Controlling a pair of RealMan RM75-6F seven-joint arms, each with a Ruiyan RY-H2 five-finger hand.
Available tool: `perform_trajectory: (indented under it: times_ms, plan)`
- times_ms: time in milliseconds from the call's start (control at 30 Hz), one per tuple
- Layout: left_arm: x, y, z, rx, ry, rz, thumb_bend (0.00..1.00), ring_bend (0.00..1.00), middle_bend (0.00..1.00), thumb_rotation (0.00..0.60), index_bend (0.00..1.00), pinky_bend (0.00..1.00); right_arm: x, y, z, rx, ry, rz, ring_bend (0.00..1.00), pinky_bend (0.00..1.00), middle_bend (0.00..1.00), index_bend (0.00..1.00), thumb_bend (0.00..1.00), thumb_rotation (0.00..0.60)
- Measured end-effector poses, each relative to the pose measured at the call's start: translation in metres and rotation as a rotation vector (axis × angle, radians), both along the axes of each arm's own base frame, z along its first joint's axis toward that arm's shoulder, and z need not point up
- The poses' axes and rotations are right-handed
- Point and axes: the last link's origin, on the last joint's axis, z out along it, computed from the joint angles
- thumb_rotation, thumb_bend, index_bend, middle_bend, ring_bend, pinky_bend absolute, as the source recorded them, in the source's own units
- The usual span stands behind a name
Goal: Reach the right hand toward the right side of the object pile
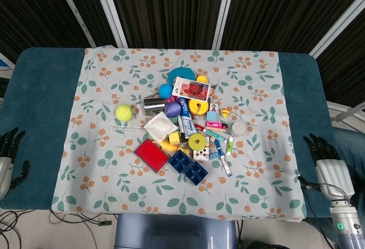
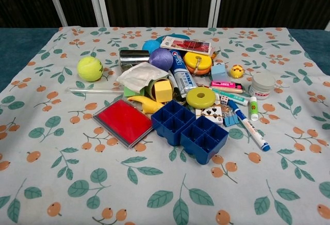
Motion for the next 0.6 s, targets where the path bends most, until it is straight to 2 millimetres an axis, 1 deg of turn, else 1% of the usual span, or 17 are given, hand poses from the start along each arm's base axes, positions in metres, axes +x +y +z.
perform_trajectory:
  times_ms: [133, 233, 333, 467, 600]
  plan:
    - [0.000, 0.000, 0.000, 0.001, -0.004, 0.004, 0.51, 0.00, 0.00, 0.600, 0.01, 0.03, 0.005, -0.020, -0.001, 0.066, -0.012, -0.004, 0.08, 0.17, 0.07, 0.07, 0.13, 0.600]
    - [0.000, 0.000, 0.000, 0.001, -0.011, 0.011, 0.51, 0.00, 0.00, 0.600, 0.01, 0.04, 0.010, -0.041, -0.005, 0.130, -0.023, -0.016, 0.08, 0.17, 0.09, 0.08, 0.13, 0.600]
    - [0.000, 0.000, 0.001, 0.002, -0.017, 0.013, 0.51, 0.00, 0.00, 0.600, 0.01, 0.03, 0.019, -0.067, -0.011, 0.193, -0.034, -0.032, 0.08, 0.17, 0.10, 0.07, 0.13, 0.600]
    - [0.000, 0.001, 0.001, 0.001, -0.018, 0.015, 0.51, 0.00, 0.00, 0.600, 0.01, 0.04, 0.037, -0.105, -0.023, 0.247, -0.049, -0.046, 0.09, 0.17, 0.12, 0.08, 0.13, 0.600]
    - [-0.001, 0.002, 0.001, -0.002, -0.016, 0.018, 0.51, 0.00, 0.00, 0.600, 0.01, 0.04, 0.051, -0.129, -0.040, 0.276, -0.065, -0.057, 0.13, 0.17, 0.16, 0.12, 0.13, 0.600]
